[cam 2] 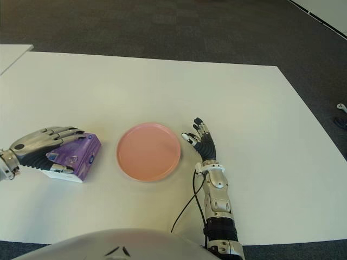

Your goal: Put the tissue paper into the plate.

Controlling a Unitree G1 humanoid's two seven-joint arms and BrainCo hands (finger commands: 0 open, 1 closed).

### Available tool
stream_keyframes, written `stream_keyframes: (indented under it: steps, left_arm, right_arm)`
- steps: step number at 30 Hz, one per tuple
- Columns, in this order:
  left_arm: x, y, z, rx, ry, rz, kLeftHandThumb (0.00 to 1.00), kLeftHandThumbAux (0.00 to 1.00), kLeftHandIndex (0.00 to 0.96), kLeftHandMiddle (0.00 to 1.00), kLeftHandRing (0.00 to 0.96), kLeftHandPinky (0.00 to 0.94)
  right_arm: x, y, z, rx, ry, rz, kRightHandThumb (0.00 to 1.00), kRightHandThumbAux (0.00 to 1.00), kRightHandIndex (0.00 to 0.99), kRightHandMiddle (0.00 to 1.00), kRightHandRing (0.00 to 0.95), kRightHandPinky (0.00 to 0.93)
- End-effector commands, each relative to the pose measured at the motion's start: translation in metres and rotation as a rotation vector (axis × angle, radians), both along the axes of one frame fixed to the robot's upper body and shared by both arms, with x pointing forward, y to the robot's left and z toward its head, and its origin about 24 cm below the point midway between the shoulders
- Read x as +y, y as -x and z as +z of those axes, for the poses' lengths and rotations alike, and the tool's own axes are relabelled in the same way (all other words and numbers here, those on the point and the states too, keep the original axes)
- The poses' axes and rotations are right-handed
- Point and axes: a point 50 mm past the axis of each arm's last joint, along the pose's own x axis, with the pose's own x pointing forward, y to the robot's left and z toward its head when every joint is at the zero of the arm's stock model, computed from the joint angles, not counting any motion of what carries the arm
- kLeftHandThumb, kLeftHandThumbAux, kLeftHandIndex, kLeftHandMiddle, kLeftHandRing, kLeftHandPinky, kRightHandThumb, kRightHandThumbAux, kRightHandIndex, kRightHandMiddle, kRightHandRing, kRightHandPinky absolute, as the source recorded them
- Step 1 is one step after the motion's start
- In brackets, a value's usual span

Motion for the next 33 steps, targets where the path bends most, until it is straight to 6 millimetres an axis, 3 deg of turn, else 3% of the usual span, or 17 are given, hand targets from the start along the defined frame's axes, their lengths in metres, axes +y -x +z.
stream_keyframes:
  steps: [1, 8, 16, 24, 33]
  left_arm:
    - [-0.002, -0.001, 0.024, -0.067, 0.038, 0.022, 0.210, 0.237, 0.000, 0.000, 0.000, 0.000]
    - [-0.005, 0.001, 0.046, -0.161, 0.091, 0.050, 0.265, 0.214, 0.000, 0.000, 0.000, 0.000]
    - [0.004, 0.011, 0.065, -0.330, 0.141, 0.045, 0.302, 0.206, 0.000, 0.000, 0.000, 0.000]
    - [0.001, 0.023, 0.078, -0.450, 0.313, -0.061, 0.385, 0.244, 0.000, 0.000, 0.000, 0.000]
    - [0.003, 0.026, 0.082, -0.453, 0.334, -0.081, 0.422, 0.251, 0.000, 0.000, 0.000, 0.000]
  right_arm:
    - [-0.002, 0.016, -0.026, 0.144, -0.026, -0.014, 0.044, 0.726, 0.000, 0.031, 0.012, 0.021]
    - [-0.002, 0.016, -0.026, 0.143, -0.027, -0.015, 0.051, 0.734, 0.000, 0.032, 0.013, 0.025]
    - [-0.001, 0.016, -0.027, 0.147, -0.026, -0.013, 0.050, 0.730, 0.000, 0.030, 0.010, 0.022]
    - [0.001, 0.017, -0.027, 0.147, -0.027, -0.006, 0.047, 0.721, 0.000, 0.026, 0.007, 0.017]
    - [0.002, 0.017, -0.026, 0.145, -0.031, -0.009, 0.059, 0.721, 0.000, 0.026, 0.008, 0.021]
